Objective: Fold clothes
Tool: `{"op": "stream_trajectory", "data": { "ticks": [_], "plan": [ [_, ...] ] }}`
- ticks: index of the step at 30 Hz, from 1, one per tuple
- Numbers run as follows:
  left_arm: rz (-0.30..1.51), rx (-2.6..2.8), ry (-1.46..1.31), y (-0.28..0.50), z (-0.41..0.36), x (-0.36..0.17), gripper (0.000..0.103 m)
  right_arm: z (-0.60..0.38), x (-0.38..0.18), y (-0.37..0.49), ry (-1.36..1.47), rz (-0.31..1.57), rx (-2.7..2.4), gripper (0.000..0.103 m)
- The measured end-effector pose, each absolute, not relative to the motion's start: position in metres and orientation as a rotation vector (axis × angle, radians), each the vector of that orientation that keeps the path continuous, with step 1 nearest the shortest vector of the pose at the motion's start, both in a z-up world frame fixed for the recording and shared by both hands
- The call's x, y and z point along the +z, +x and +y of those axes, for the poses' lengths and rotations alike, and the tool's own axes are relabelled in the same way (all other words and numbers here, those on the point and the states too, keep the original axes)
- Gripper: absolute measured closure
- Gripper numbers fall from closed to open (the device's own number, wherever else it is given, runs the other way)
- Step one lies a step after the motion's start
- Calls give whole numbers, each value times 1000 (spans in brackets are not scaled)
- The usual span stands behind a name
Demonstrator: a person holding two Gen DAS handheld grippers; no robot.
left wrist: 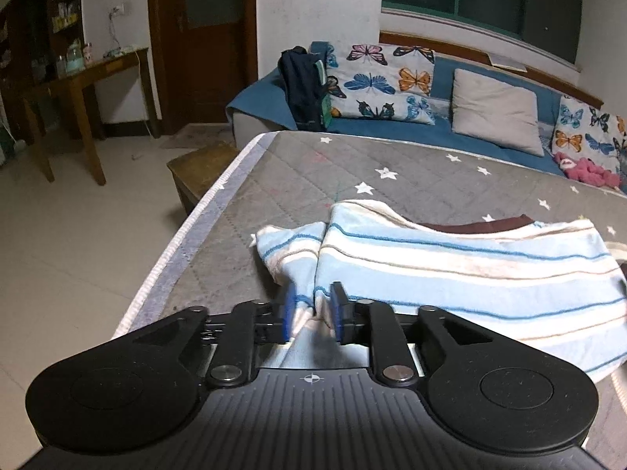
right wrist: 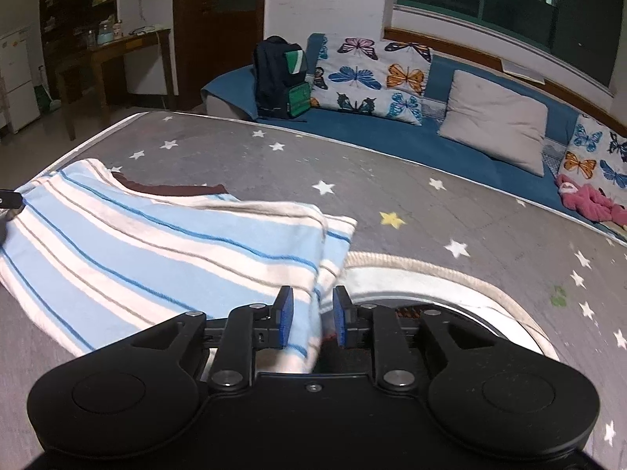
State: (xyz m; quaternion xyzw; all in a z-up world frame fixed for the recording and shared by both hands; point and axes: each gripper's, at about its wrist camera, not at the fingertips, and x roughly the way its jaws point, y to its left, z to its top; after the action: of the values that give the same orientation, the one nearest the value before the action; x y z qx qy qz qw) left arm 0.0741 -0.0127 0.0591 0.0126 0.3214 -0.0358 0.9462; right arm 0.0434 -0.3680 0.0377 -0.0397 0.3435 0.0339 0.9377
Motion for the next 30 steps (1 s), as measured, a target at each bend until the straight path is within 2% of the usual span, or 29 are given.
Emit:
{"op": "stream_trajectory", "data": {
  "ticks": [6, 14, 18, 25, 30],
  "plan": [
    [635, -56, 49, 55, -13, 64, 66, -388, 36, 21, -59, 695, 23, 70],
    [611, -41, 73, 27, -6, 69, 59, -423, 30, -20, -20, 688, -59, 67],
    [603, -19, 78, 7, 5, 75, 55, -446, 23, -47, -6, 687, -110, 61],
    [593, 22, 110, -23, 23, 88, 52, -484, 11, -84, 22, 694, -200, 59],
    [592, 32, 129, -36, 31, 91, 46, -506, 1, -105, 50, 691, -260, 59]
  ]
}}
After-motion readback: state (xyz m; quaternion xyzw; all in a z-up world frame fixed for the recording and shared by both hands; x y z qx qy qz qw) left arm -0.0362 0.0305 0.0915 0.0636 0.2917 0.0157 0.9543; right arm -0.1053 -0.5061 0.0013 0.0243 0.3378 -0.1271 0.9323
